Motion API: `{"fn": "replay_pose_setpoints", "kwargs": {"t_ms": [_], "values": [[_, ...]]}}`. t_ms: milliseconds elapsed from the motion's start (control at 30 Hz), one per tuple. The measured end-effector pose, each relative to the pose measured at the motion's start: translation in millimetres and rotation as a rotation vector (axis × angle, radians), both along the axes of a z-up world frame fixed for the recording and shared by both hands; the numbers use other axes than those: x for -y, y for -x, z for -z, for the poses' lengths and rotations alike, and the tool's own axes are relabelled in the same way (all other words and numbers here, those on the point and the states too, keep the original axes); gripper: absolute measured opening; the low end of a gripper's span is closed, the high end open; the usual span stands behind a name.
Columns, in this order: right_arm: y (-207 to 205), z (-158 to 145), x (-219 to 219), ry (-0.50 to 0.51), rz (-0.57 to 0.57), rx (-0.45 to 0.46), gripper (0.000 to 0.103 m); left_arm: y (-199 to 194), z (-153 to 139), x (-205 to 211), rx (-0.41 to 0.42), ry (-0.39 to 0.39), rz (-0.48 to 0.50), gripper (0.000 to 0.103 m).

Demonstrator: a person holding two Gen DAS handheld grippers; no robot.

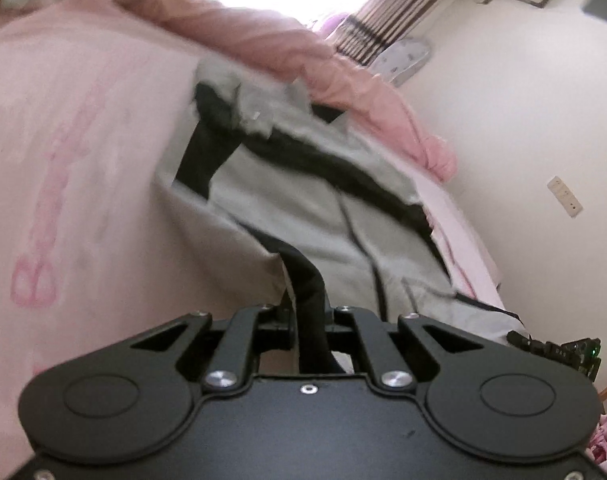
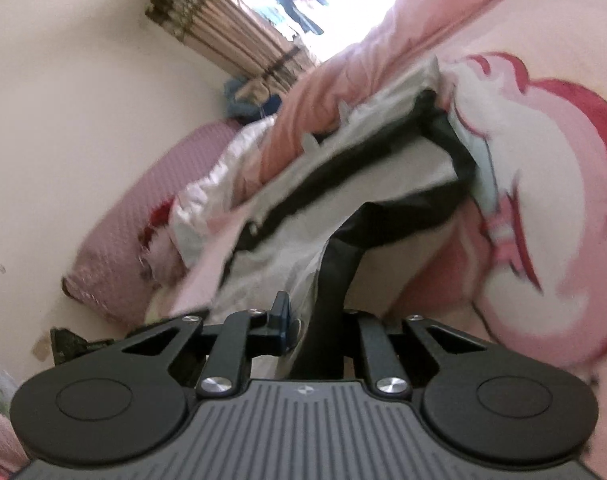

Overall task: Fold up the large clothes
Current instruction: 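Lift the hem and fold it toward the collar with both grippers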

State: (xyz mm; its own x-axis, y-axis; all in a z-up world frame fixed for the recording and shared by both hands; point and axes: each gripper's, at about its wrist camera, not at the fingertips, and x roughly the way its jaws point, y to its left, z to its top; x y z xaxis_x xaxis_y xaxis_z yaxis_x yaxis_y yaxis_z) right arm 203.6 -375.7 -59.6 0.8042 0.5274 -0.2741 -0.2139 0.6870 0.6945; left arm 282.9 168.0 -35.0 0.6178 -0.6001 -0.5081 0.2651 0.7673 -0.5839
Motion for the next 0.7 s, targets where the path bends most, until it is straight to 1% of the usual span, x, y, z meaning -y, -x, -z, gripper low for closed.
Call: {"fn": "replay_pose_setpoints", "kwargs": {"t_ms": [133,200,300,367,400,433,467,500,533,567,600,633,700], "values": [[-49,-32,4,-0.022,0.029,0.029,0.015,-48,-25,10,0.039,-0.027,0.002,0.006],[-83,-49,8,-0.028,0.039,0.028,0.015,-80,-38,12,0.058,-0.029,0.003,0.006],[-142,-74,13,-0.001,0.068,0.026,0.015,-142,-60,16,0.082,-0.036,0.001,0.006],[-190,-85,22,-0.028,0.101,0.003,0.017,-188,-70,19,0.089,-0.051,-0.009,0.009],[-215,-87,28,-0.045,0.108,-0.012,0.019,-213,-72,21,0.089,-0.058,-0.023,0.018],[-241,-86,34,-0.068,0.125,-0.029,0.027,-242,-74,23,0.087,-0.073,-0.022,0.042],[-267,-82,39,-0.106,0.139,-0.054,0.035,-267,-74,25,0.072,-0.09,-0.022,0.061],[-288,-77,41,-0.125,0.148,-0.095,0.053,-290,-72,25,0.06,-0.111,-0.056,0.084],[-309,-70,45,-0.143,0.167,-0.15,0.062,-307,-70,23,0.056,-0.153,-0.133,0.086],[-322,-62,47,-0.154,0.193,-0.198,0.062,-320,-66,20,0.047,-0.178,-0.184,0.086],[-329,-56,49,-0.151,0.204,-0.212,0.063,-330,-63,15,0.036,-0.185,-0.212,0.086],[-329,-51,50,-0.143,0.212,-0.198,0.066,-335,-57,9,0.032,-0.161,-0.227,0.086],[-325,-48,47,-0.07,0.222,-0.132,0.068,-333,-42,2,0.033,-0.103,-0.212,0.086]]}}
